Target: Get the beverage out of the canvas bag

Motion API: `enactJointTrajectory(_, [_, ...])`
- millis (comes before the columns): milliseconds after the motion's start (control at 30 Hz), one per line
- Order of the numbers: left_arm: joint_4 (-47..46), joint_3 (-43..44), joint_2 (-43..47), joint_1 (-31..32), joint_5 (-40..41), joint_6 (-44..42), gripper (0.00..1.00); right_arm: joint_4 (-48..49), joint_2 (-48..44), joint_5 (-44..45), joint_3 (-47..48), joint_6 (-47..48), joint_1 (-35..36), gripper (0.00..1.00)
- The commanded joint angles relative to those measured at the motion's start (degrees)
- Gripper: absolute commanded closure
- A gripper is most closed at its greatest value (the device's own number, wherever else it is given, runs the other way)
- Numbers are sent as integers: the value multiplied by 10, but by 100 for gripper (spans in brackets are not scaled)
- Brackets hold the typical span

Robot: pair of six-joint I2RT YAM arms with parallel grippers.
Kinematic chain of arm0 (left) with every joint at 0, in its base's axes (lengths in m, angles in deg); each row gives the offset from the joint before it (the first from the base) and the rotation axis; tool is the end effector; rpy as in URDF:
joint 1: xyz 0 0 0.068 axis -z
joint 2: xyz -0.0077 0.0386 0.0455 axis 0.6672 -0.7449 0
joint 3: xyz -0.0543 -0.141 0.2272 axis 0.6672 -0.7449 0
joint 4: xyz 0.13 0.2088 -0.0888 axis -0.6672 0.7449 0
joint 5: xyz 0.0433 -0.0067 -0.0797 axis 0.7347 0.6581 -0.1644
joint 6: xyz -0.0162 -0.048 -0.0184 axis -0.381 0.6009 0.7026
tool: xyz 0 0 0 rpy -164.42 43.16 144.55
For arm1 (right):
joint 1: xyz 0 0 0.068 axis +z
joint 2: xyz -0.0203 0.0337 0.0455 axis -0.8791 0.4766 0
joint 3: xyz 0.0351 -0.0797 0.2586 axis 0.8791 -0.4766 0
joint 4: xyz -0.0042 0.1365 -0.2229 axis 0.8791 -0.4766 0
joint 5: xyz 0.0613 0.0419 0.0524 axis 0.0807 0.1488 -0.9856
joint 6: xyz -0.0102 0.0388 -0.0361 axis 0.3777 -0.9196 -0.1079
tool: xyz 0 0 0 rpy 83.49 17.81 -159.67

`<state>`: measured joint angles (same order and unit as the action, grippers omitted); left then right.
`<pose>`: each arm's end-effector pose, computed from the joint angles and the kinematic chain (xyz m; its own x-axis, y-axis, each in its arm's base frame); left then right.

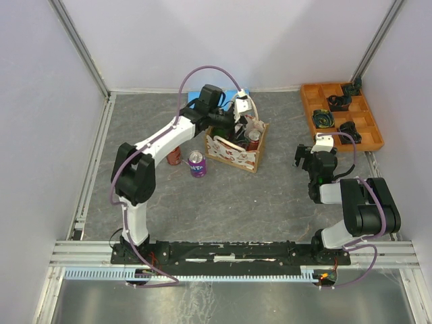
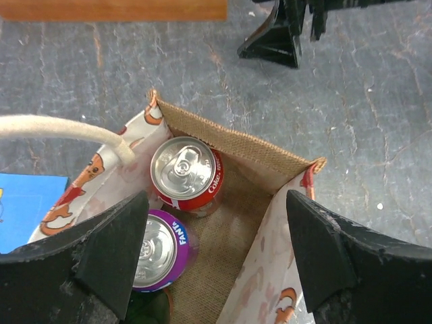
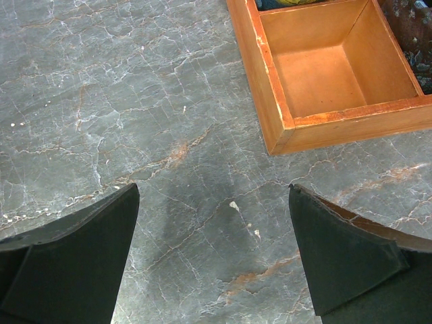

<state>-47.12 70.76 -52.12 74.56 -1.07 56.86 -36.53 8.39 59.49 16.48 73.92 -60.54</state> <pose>0.3660 -0.2652 0.2956 0.0438 0.3938 -0.9181 0.9937 0.0775 0.0807 0.2565 -0.0013 0.1380 -0.3057 0.0927 -0.9476 0.1638 0.9855 0.0436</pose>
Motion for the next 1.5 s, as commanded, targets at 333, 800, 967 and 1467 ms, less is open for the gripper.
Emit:
enactJointTrajectory(333, [-69,39,-58,12,22,-37,19,19,-2,-2,13,6,0,1])
enactJointTrajectory(800, [-58,59,-112,20,30,-40,19,19,-2,-2,13,6,0,1])
enactJointTrajectory(967, [-58,62,-122,21,30,-42,19,19,-2,-2,12,6,-1,1])
enactJointTrajectory(1467, [-92,63,-160,21,17,-5,21,19,-1,-2,12,6,-1,1])
